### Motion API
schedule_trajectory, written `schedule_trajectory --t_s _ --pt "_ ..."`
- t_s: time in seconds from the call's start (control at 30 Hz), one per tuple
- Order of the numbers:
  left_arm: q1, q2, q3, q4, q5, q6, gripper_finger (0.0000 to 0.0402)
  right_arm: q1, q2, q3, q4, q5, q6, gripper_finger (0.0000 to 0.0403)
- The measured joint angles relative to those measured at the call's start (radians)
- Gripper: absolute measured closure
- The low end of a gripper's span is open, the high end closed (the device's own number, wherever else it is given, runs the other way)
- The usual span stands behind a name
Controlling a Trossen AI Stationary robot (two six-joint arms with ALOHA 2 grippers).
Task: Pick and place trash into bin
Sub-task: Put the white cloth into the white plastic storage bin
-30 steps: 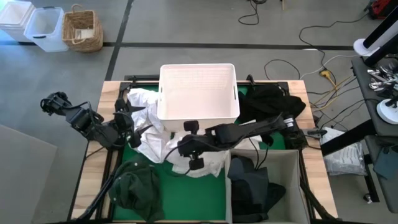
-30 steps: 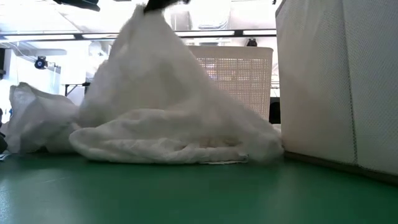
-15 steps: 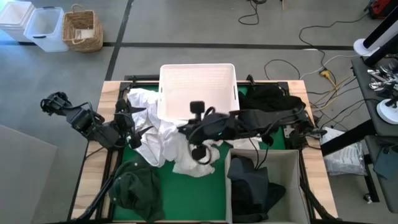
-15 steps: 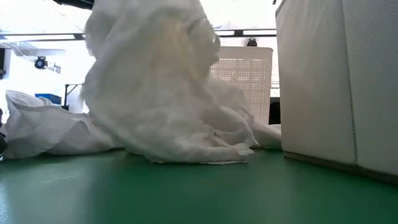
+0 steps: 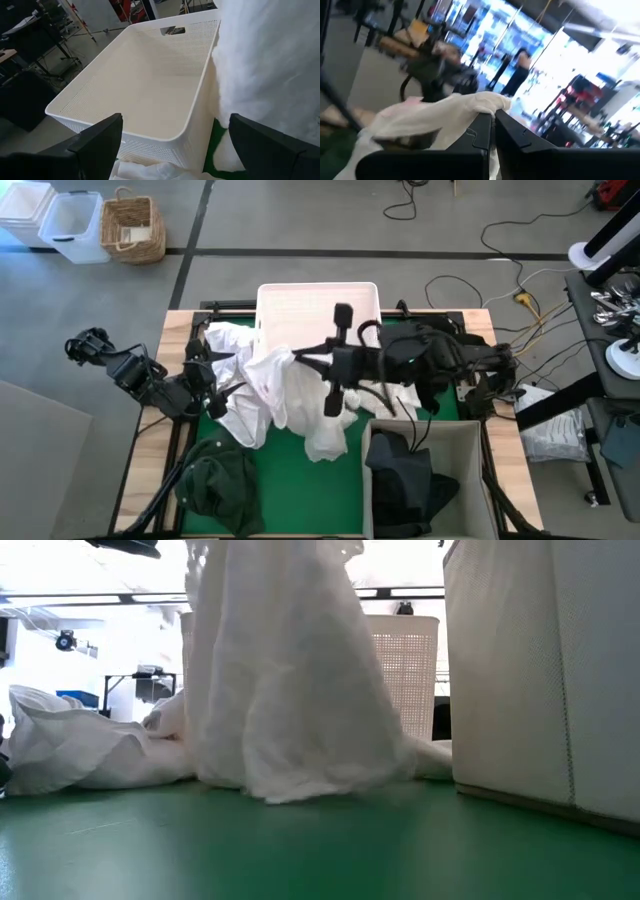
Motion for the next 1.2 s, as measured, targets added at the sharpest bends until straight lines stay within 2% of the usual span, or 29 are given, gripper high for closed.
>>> schedule_trajectory --t_s 0.4,0.6,0.7,0.83,0.93,1.07,1.2 --pt "0.000 0.005 0.000 0.007 0.019 0.013 0.0063 0.000 -0.044 0.001 0.226 -0.008 -0.067 0.0394" --pt "0.000 0.007 0.000 0.009 0.019 0.014 0.0063 -0.013 -0.074 0.001 0.243 -0.010 0.030 0.0394" --pt "0.000 0.007 0.000 0.011 0.018 0.012 0.0063 -0.019 -0.081 0.002 0.153 -0.058 0.137 0.0394" --pt "0.000 0.005 0.000 0.011 0.010 0.012 0.0063 -0.026 -0.057 -0.001 -0.031 -0.186 0.297 0.0394" --pt "0.000 0.001 0.000 0.012 -0.012 0.011 0.0063 -0.026 0.000 -0.005 -0.133 -0.246 0.398 0.0394" --pt "0.000 -0.005 0.001 0.019 -0.016 0.011 0.0063 -0.026 0.100 -0.006 -0.223 -0.256 0.489 0.0394" --pt "0.000 -0.006 0.002 0.019 -0.016 0.011 0.0063 -0.030 0.202 -0.006 -0.295 -0.351 0.574 0.0394"
